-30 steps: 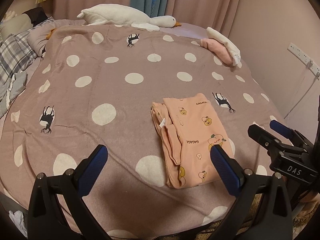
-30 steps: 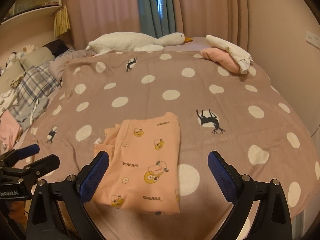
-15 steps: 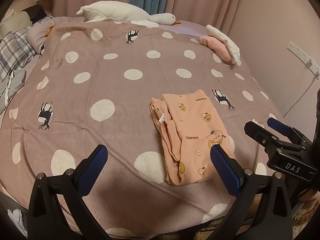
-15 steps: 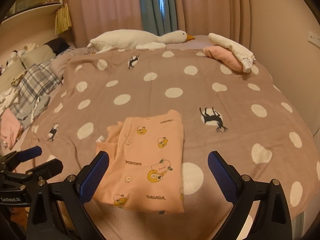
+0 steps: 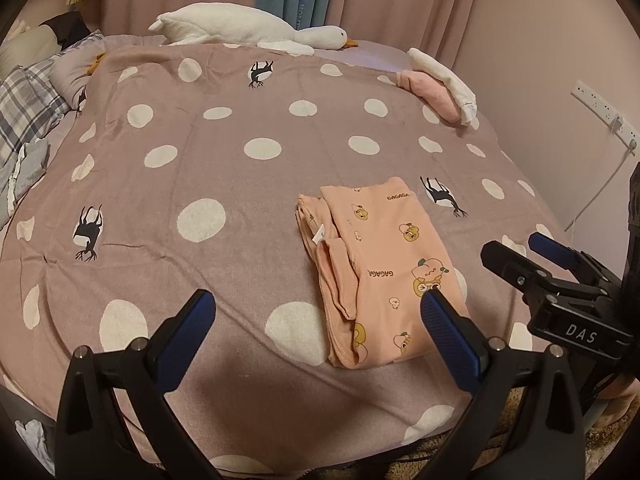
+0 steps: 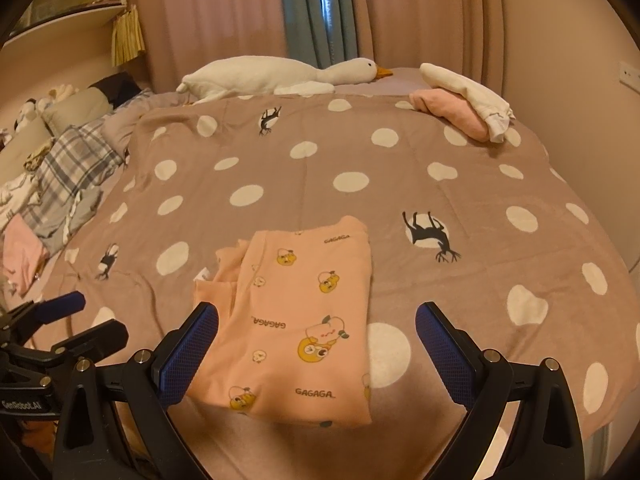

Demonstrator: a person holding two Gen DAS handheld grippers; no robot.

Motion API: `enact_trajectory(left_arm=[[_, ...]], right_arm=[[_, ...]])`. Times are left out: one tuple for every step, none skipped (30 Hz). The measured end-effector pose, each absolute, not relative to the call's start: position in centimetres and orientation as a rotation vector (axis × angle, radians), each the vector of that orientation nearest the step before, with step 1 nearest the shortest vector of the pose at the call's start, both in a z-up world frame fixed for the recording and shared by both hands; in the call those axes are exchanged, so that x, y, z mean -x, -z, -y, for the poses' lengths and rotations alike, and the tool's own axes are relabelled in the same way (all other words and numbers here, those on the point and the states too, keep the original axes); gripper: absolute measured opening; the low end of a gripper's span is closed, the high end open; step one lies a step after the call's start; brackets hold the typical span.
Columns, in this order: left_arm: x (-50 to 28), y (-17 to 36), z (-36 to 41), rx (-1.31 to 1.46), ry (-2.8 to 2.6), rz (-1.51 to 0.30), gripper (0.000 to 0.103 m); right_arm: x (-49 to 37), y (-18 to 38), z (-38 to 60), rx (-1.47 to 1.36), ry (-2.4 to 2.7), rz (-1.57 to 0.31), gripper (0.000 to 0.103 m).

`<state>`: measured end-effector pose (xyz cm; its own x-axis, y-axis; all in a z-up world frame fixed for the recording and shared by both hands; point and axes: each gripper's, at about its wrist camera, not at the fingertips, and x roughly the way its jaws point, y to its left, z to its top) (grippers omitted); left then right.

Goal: Fold small clothes

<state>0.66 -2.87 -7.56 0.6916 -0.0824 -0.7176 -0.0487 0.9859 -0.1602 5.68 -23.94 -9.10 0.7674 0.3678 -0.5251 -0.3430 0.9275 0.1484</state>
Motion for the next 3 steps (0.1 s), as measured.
enact_trajectory(left_arm=[[-0.67,7.5,2.86,0.172,0.02,-0.807,0.103],[-0.69,7.49,2.85,0.172,0.019,-0.806,0.103],[-0.71,7.48,2.83,0.171,0.018,-0.806,0.103]], right_arm=[[-5.69,9.1,23.93,-0.045,-0.386,-0.579,0.098],[-5.68,9.11,23.93,-0.045,-0.385,-0.581,0.098],[-5.7,9.12,23.91,-0.045,-0.385,-0.582,0.098]])
